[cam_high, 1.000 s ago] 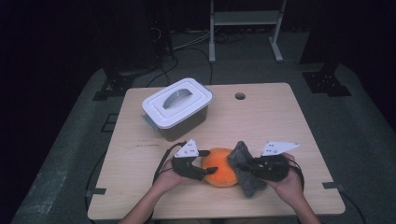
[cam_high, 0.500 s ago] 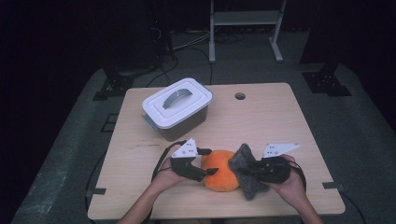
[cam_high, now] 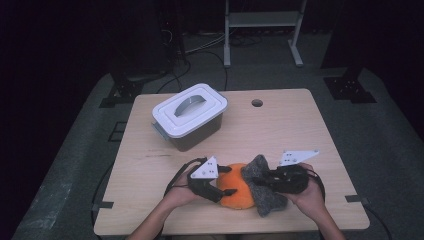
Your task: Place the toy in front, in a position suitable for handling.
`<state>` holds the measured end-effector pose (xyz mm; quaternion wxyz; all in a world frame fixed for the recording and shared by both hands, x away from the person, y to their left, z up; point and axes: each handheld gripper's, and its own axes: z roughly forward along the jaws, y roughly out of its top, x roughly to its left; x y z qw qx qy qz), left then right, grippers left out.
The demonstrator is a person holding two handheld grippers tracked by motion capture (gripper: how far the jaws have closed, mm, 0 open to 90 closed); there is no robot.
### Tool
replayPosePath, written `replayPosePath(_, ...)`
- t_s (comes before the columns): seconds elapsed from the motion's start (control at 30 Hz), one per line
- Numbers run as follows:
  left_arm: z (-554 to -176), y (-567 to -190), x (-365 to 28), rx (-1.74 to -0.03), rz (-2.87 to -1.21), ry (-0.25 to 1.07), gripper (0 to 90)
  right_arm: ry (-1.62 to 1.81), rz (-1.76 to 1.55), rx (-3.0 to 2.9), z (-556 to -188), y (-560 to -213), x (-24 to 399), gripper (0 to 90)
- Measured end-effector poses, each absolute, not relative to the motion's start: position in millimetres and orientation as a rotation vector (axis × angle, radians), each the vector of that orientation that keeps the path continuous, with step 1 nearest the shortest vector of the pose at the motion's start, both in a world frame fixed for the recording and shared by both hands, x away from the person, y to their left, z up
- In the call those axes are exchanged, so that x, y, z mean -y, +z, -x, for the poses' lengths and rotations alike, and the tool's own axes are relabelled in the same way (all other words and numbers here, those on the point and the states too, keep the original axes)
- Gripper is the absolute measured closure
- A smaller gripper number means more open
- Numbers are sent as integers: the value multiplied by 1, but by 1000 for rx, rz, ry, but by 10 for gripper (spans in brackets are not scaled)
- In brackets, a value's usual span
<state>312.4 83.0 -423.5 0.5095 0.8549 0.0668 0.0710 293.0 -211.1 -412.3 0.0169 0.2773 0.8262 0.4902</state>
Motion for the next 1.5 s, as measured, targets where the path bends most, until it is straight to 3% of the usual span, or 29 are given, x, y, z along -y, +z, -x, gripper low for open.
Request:
replayPosePath(0.13,-314,-418,-84,-209,-2028,156,237,1522,-875,-2622,-287,-417,218,709)
replayPosePath(0.53,-305,-424,-75,-112,-2094,189,309,1505,-768,-2567,-292,-400,200,699)
replayPosePath(0.83,-304,-423,-75,-92,-2098,186,310,1495,-915,-2587,-293,-414,236,714)
replayPosePath(1.2,-297,-423,-71,13,-2110,207,316,1544,-865,-2584,-306,-403,206,712)
replayPosePath(1.5,-296,-422,-73,26,-2117,204,317,1550,-1005,-2592,-302,-419,241,714)
